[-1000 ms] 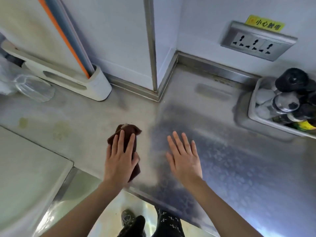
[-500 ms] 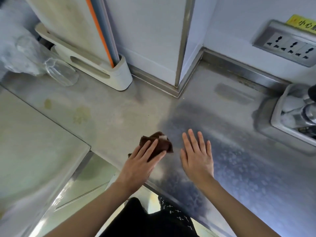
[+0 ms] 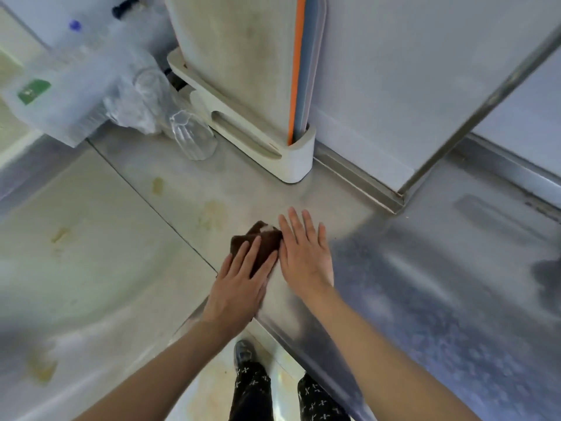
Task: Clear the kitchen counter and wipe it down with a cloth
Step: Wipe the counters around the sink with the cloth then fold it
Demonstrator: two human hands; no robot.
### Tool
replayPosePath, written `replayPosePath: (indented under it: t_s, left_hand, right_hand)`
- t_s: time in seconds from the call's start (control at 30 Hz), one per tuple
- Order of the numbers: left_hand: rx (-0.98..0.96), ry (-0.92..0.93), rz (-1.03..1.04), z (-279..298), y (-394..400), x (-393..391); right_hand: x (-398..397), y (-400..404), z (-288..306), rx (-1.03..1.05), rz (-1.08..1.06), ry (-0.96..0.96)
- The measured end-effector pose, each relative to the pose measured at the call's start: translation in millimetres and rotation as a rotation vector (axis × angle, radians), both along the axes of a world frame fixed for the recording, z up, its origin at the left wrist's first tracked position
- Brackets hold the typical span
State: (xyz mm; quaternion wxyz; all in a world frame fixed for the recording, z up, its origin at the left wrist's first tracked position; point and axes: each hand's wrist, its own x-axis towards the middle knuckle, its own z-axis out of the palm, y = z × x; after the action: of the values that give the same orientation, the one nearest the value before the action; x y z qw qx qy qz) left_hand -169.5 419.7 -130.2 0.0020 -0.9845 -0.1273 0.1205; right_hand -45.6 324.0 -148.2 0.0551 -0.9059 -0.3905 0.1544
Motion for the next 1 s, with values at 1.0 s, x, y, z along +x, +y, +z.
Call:
replayPosePath:
  t_s: [1.0]
  left_hand:
    - [-0.095, -0.092, -0.125, -6.6, 107.4, 11.4]
  right_hand:
    - [-4.1, 8.4, -7.2, 0.006, -0.145, -0.219]
